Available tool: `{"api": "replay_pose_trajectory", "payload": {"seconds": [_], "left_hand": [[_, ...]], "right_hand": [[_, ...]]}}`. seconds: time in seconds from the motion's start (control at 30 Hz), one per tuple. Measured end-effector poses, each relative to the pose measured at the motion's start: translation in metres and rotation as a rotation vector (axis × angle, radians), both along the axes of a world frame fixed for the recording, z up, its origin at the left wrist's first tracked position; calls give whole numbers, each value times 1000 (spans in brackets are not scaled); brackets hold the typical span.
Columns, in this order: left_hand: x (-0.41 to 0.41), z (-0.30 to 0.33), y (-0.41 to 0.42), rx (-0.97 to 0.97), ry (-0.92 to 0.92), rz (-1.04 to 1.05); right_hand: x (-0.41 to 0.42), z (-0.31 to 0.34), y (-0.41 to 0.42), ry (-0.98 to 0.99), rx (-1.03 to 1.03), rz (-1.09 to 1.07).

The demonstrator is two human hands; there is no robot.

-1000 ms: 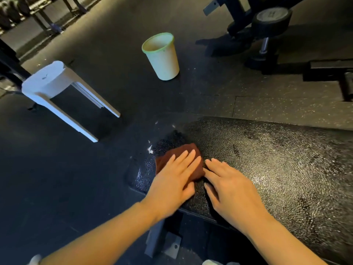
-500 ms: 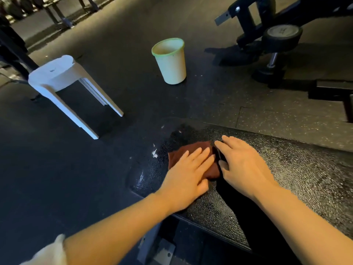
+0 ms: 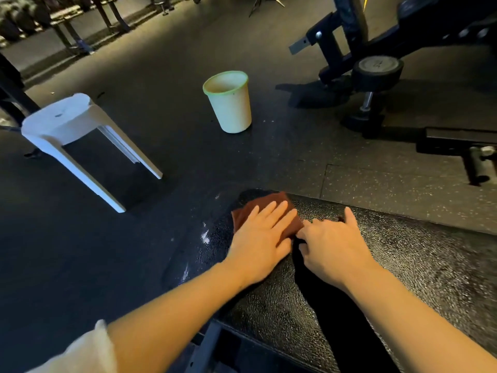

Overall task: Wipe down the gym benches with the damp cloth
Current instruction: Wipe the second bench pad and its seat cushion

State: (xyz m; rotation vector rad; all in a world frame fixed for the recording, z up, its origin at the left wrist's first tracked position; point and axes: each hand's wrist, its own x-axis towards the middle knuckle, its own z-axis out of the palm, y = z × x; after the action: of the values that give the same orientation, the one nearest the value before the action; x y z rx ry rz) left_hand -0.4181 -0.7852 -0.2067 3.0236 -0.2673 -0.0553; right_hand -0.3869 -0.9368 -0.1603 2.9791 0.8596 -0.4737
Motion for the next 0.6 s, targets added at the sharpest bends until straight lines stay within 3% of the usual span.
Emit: {"api": "replay_pose_trajectory", "payload": {"seconds": [0.1,0.27,0.47,0.6], "left_hand": [[19,2,18,50,28,24],[56,-3,3,78,-2,295],[-1,2,8,70,-14,80],[-6,4,59,83,36,109]], "right_hand": [[0,1,-2,15,-26,19],[-2,0,-3,33,27,22],[-8,-5,-4,-15,77,18],[-13,-10,-3,-30,34,7]]}}
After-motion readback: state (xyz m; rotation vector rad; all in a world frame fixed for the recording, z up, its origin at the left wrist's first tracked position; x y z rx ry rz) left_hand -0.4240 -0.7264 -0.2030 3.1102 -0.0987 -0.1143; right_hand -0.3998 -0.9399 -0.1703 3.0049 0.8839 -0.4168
